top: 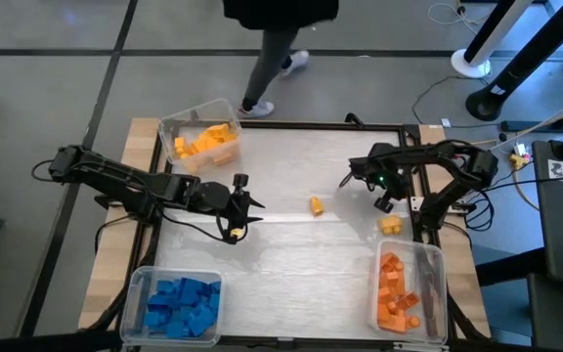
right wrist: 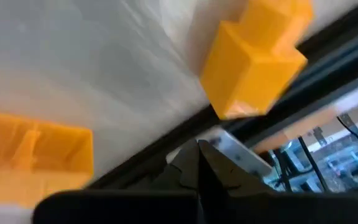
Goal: Sort blocks
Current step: Move the yellow game piece to the left
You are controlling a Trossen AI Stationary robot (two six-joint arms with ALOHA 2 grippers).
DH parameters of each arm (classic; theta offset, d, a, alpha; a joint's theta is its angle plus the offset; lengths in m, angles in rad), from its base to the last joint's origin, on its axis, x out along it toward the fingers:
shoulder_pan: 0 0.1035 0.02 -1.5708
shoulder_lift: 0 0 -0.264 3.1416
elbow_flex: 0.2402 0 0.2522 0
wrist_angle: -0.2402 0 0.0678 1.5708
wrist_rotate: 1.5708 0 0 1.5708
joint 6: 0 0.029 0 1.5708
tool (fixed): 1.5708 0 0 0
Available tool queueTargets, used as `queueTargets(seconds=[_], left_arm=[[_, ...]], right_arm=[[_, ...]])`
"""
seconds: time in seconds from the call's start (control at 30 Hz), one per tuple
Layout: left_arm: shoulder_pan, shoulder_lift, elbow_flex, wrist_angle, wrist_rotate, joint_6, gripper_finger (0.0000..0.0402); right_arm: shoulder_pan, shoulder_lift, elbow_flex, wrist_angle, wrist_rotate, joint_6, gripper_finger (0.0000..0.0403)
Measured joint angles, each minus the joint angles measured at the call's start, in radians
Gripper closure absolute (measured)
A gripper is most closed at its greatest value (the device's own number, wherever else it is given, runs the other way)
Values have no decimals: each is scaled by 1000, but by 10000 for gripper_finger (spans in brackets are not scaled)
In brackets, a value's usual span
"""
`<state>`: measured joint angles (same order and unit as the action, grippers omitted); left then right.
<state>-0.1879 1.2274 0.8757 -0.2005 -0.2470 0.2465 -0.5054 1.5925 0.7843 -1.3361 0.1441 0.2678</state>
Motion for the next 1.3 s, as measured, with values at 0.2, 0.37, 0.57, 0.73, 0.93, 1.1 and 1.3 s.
queueTargets(seconds=[0.2,0.37,0.57,0.73,0.93,1.1,1.3], left_arm=[[0,0,0,0,0,18,268],[0,0,0,1,0,19,268],[0,0,0,1,0,19,268],[0,0,0,1,0,19,268],[0,0,0,1,0,18,268],[0,0,0,1,0,15,268],[0,0,0,0,0,15,268]], right_arm=[[1,0,-34,72,3,1,402],[1,0,-34,34,20,12,402],[1,0,-23,-52,-8,23,402],[1,0,4,-89,86,52,402],[1,0,5,3,147,61,402],[1,0,5,53,168,39,402],[1,0,6,94,125,18,402]])
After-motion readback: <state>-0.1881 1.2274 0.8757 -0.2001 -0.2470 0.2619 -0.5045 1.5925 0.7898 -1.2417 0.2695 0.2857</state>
